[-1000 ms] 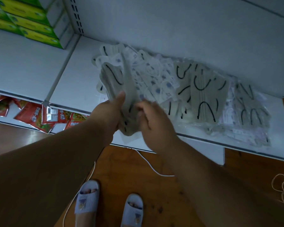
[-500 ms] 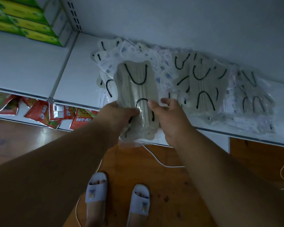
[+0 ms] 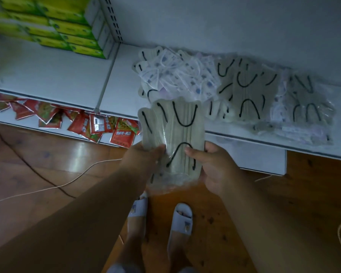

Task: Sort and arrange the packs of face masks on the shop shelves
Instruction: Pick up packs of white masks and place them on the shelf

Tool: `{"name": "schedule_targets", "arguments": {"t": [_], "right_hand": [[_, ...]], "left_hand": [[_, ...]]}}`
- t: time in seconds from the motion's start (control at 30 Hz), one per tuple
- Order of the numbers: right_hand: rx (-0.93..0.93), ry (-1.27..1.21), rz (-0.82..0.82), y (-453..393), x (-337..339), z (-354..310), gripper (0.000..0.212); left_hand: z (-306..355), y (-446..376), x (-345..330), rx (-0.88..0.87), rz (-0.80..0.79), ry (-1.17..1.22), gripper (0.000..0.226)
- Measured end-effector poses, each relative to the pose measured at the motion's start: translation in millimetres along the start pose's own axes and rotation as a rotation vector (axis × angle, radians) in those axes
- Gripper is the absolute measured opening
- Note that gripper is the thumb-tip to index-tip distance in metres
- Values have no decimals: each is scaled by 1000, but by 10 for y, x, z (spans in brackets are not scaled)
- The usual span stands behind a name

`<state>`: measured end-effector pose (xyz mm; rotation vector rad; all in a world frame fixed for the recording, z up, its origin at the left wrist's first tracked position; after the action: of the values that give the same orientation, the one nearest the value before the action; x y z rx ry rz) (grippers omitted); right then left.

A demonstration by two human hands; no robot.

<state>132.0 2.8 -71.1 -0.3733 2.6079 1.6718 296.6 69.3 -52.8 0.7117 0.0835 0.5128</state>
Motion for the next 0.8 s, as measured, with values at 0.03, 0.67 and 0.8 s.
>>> {"name": "schedule_targets", "arguments": {"t": [0.03,0.67,0.8], "right_hand": [[-7,2,3,125,-16,38,21],[198,227,129,2581,-251,6,63],[363,188,198,2961,-398,-165,26]], "left_hand": [[26,121,44,4,4,13,12],[815,2307,760,-228,51,199,19],[1179,2421,872,-288,-84,241,21]]}}
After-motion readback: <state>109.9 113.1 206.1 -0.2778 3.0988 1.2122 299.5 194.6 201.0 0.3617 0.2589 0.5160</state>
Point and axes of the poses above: each hand's wrist, its own y-axis away from the middle knuckle, its own x-axis out of the back of the hand, z = x × y, the point moved 6 cm from there along -y, towards the middle knuckle, and after that the axes turned 13 degrees about -x, right-handed, at the moved point
